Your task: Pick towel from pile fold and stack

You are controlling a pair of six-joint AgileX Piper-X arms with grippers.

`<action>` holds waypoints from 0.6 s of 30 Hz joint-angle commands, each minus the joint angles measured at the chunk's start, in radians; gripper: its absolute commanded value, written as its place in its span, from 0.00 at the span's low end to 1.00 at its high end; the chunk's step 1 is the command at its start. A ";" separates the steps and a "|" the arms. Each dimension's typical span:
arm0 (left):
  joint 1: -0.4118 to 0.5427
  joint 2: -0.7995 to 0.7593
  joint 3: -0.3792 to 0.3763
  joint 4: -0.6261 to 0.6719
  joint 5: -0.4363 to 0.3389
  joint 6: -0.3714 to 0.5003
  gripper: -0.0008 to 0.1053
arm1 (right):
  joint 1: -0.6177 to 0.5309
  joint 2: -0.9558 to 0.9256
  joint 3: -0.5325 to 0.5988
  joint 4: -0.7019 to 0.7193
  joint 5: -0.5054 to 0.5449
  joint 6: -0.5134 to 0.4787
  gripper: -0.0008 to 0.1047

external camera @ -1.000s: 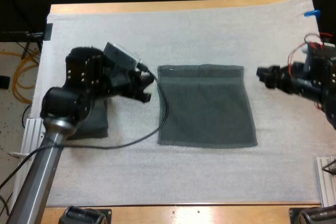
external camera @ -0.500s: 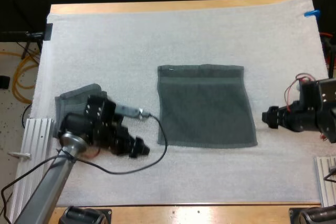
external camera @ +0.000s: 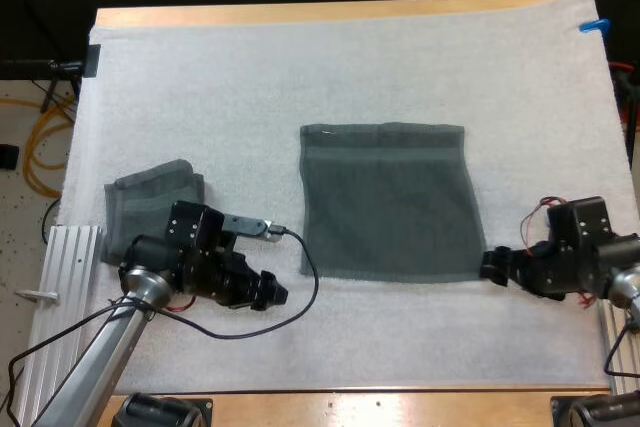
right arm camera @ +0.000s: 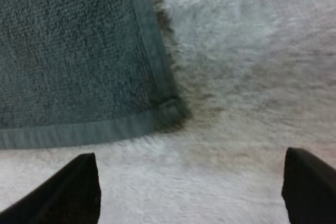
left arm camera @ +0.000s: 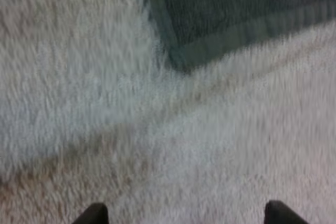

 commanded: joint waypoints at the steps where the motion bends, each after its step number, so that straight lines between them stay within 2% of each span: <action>1: -0.008 -0.001 -0.002 -0.019 0.012 -0.025 0.55 | 0.003 0.031 0.000 -0.052 -0.050 0.014 0.67; 7: -0.008 -0.001 -0.002 -0.057 0.085 -0.064 0.55 | 0.003 0.174 -0.001 -0.201 -0.170 0.100 0.67; 11: -0.008 -0.001 -0.002 -0.077 0.126 -0.069 0.55 | 0.003 0.243 -0.001 -0.238 -0.184 0.134 0.66; 14: -0.008 -0.001 -0.002 -0.091 0.139 -0.069 0.55 | 0.003 0.261 -0.001 -0.232 -0.182 0.135 0.51; 18: -0.008 -0.001 -0.002 -0.121 0.148 -0.070 0.55 | 0.003 0.261 -0.001 -0.230 -0.163 0.134 0.17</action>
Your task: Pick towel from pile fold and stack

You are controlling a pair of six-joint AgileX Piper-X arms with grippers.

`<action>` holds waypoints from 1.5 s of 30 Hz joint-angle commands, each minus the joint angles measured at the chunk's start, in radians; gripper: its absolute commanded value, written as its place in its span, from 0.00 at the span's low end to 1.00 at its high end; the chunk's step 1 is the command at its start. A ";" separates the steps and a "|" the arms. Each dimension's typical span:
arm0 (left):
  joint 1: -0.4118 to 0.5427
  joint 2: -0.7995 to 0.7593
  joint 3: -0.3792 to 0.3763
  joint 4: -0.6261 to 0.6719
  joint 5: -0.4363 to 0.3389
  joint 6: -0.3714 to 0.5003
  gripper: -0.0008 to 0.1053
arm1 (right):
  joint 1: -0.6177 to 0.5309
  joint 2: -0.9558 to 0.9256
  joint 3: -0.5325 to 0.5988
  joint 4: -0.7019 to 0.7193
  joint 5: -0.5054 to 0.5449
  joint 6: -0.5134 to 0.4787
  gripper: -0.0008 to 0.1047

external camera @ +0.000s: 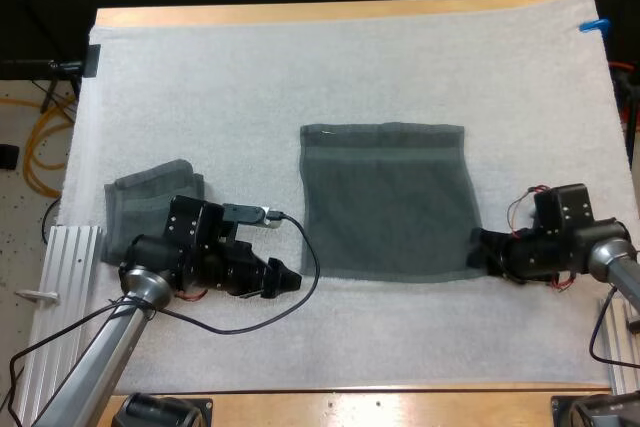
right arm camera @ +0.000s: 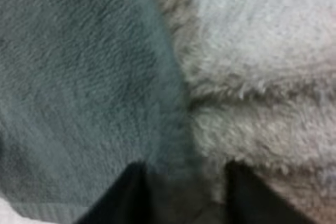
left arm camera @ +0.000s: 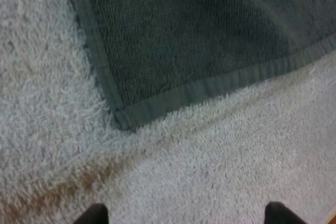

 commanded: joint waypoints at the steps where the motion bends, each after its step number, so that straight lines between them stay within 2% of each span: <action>1: -0.008 -0.001 -0.002 -0.024 0.024 -0.007 0.55 | 0.003 0.018 0.015 -0.002 0.010 -0.003 0.10; 3: -0.008 -0.001 -0.002 -0.068 0.055 -0.012 0.55 | 0.003 0.018 0.015 -0.002 0.010 -0.004 0.01; 9: -0.041 -0.001 -0.002 -0.197 0.046 -0.048 0.57 | 0.003 0.018 0.015 0.016 0.010 -0.028 0.01; 10: -0.055 0.000 -0.002 -0.205 0.024 -0.058 0.58 | 0.003 0.018 0.015 0.019 0.010 -0.028 0.01; 12: -0.107 0.012 -0.002 -0.231 -0.090 -0.078 0.62 | 0.003 0.018 0.015 0.024 0.010 -0.036 0.01; 14: -0.150 0.037 -0.002 -0.249 -0.167 -0.080 0.64 | 0.003 0.018 0.015 0.023 0.010 -0.038 0.01; 19: -0.217 0.132 -0.002 -0.305 -0.258 -0.164 0.64 | 0.003 0.018 0.015 0.023 0.005 -0.038 0.01; 21: -0.217 0.189 -0.002 -0.338 -0.260 -0.205 0.64 | 0.003 0.018 0.015 0.026 0.005 -0.038 0.01; 24: -0.217 0.257 -0.002 -0.360 -0.248 -0.221 0.64 | 0.003 0.018 0.015 0.026 0.005 -0.038 0.01; 30: -0.217 0.382 -0.002 -0.379 -0.087 -0.227 0.64 | 0.003 0.018 0.015 0.027 -0.007 -0.038 0.01; 34: -0.217 0.404 -0.014 -0.390 -0.068 -0.229 0.62 | 0.003 0.018 0.015 0.027 -0.010 -0.038 0.01; 37: -0.217 0.404 -0.021 -0.391 -0.063 -0.242 0.51 | 0.003 0.018 0.015 0.027 -0.010 -0.038 0.01; 42: -0.217 0.404 -0.021 -0.383 -0.063 -0.252 0.09 | 0.003 0.008 0.015 0.027 -0.010 -0.043 0.01; 44: -0.217 0.403 -0.021 -0.368 -0.059 -0.252 0.01 | 0.003 -0.024 0.015 0.030 -0.010 -0.043 0.01; 45: -0.217 0.400 -0.021 -0.355 -0.042 -0.252 0.01 | 0.003 -0.048 0.015 0.034 -0.009 -0.043 0.01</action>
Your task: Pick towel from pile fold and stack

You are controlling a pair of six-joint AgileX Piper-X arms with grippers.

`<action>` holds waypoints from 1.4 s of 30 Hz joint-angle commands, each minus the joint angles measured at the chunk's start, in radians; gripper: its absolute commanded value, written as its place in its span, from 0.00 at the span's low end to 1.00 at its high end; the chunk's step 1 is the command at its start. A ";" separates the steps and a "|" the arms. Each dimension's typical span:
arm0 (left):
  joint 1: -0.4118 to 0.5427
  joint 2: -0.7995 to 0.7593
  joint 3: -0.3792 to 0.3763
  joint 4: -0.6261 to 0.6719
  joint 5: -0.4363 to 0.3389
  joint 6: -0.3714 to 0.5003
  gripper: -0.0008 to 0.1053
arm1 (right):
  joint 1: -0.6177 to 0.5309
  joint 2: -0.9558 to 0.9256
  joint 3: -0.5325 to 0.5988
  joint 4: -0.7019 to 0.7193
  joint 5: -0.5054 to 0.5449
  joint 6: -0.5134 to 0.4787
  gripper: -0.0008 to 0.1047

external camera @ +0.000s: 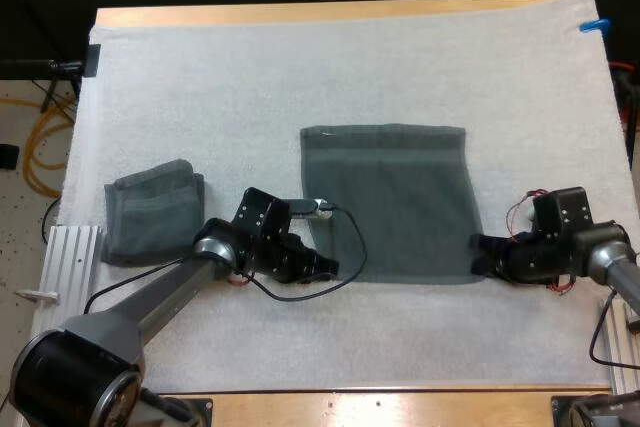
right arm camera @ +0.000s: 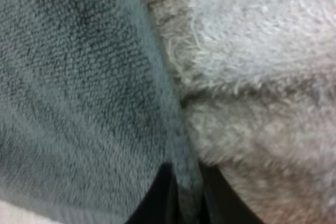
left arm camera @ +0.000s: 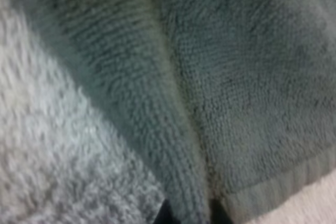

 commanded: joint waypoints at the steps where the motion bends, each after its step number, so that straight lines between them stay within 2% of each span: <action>1: -0.009 -0.001 0.005 0.035 0.032 -0.005 0.01 | 0.003 -0.043 0.002 0.025 -0.003 -0.012 0.01; 3: -0.009 -0.034 0.005 0.091 0.060 -0.004 0.01 | 0.003 -0.121 0.002 0.065 0.002 -0.010 0.01; 9: -0.009 -0.187 0.008 0.286 0.060 0.051 0.01 | 0.003 -0.348 0.002 0.223 0.030 0.004 0.01; 11: -0.009 -0.235 0.014 0.321 0.060 0.058 0.01 | 0.003 -0.398 0.002 0.262 0.030 0.010 0.01; 14: -0.009 -0.267 0.021 0.304 0.060 0.055 0.01 | 0.003 -0.441 0.002 0.285 0.034 0.019 0.01; 19: 0.016 -0.241 0.021 0.141 0.063 -0.002 0.01 | 0.003 -0.411 0.002 0.157 0.053 0.111 0.01; 22: 0.060 -0.196 0.021 -0.004 0.091 -0.099 0.01 | 0.003 -0.349 0.002 0.038 0.053 0.161 0.01; 27: 0.152 -0.084 0.021 -0.274 0.226 -0.270 0.01 | 0.003 -0.197 -0.002 -0.166 0.034 0.255 0.01; 29: 0.180 -0.040 0.020 -0.361 0.258 -0.321 0.01 | 0.003 -0.138 -0.010 -0.226 0.032 0.288 0.01; 31: 0.218 0.038 -0.004 -0.445 0.284 -0.370 0.01 | 0.001 -0.037 -0.034 -0.351 0.032 0.355 0.01; 35: 0.225 0.114 -0.055 -0.456 0.294 -0.370 0.01 | 0.001 0.035 -0.068 -0.429 0.041 0.387 0.01; 38: 0.225 0.172 -0.128 -0.461 0.294 -0.363 0.01 | 0.001 0.091 -0.108 -0.455 0.090 0.387 0.01; 42: 0.225 0.187 -0.172 -0.463 0.252 -0.363 0.01 | 0.001 0.142 -0.128 -0.501 0.107 0.385 0.01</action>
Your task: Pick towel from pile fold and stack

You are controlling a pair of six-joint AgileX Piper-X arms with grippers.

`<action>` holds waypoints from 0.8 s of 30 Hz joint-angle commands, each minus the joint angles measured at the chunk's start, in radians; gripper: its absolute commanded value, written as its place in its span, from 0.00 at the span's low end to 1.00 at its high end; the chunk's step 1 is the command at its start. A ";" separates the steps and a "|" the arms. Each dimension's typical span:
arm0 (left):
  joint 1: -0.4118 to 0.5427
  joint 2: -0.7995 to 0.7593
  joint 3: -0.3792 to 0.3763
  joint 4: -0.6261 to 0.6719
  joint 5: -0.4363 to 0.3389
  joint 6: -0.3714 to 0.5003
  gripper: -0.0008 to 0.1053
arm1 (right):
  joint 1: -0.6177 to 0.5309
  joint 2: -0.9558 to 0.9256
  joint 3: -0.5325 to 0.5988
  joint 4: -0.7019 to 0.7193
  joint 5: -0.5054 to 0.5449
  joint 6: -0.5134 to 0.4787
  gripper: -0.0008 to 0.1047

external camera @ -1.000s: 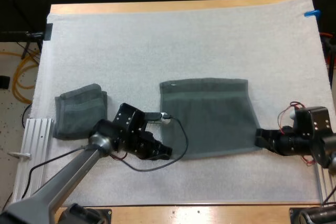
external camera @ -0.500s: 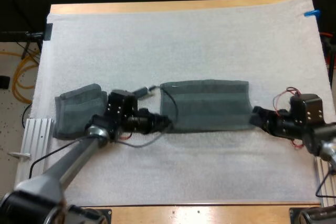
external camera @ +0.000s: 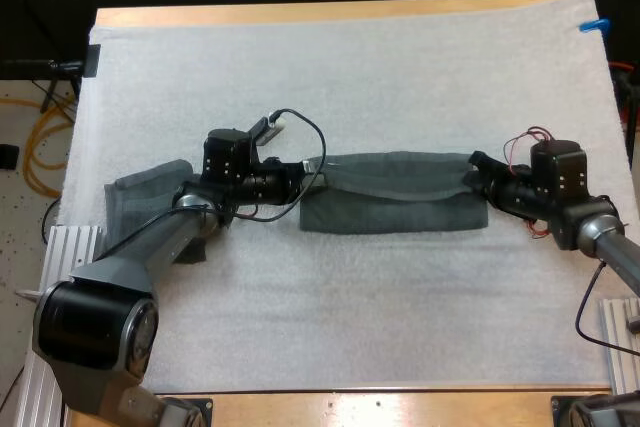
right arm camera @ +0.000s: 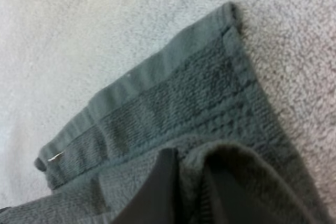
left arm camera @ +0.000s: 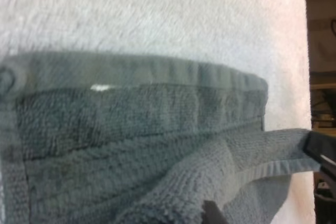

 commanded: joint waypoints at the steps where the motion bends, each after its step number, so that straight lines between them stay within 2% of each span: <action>1: 0.002 -0.005 -0.003 -0.003 -0.022 0.003 0.01 | -0.001 0.004 -0.007 -0.006 0.001 -0.003 0.01; 3: 0.002 -0.005 -0.003 0.023 -0.044 0.021 0.01 | -0.001 0.012 -0.007 -0.005 0.001 -0.003 0.01; 7: 0.002 -0.005 -0.003 0.062 -0.050 0.123 0.01 | -0.001 0.014 -0.007 -0.005 0.000 -0.003 0.01; 9: 0.002 -0.005 -0.003 0.061 -0.042 0.143 0.07 | -0.001 0.014 -0.007 -0.007 -0.009 -0.003 0.01; 11: 0.002 -0.005 -0.003 0.052 -0.042 0.161 0.15 | -0.001 0.014 -0.007 -0.045 -0.046 -0.003 0.10; 14: 0.002 -0.005 -0.005 0.052 -0.040 0.191 0.27 | -0.001 0.014 -0.008 -0.100 -0.078 -0.003 0.34; 16: 0.002 -0.005 -0.005 0.031 -0.040 0.197 0.39 | -0.005 0.014 -0.009 -0.137 -0.073 -0.003 0.52; 19: 0.002 -0.005 -0.006 -0.032 -0.040 0.197 0.47 | -0.017 0.014 -0.009 -0.209 -0.066 -0.003 0.61; 24: 0.008 -0.005 -0.064 -0.065 -0.016 0.200 0.47 | -0.052 0.013 -0.039 -0.341 -0.066 -0.004 0.61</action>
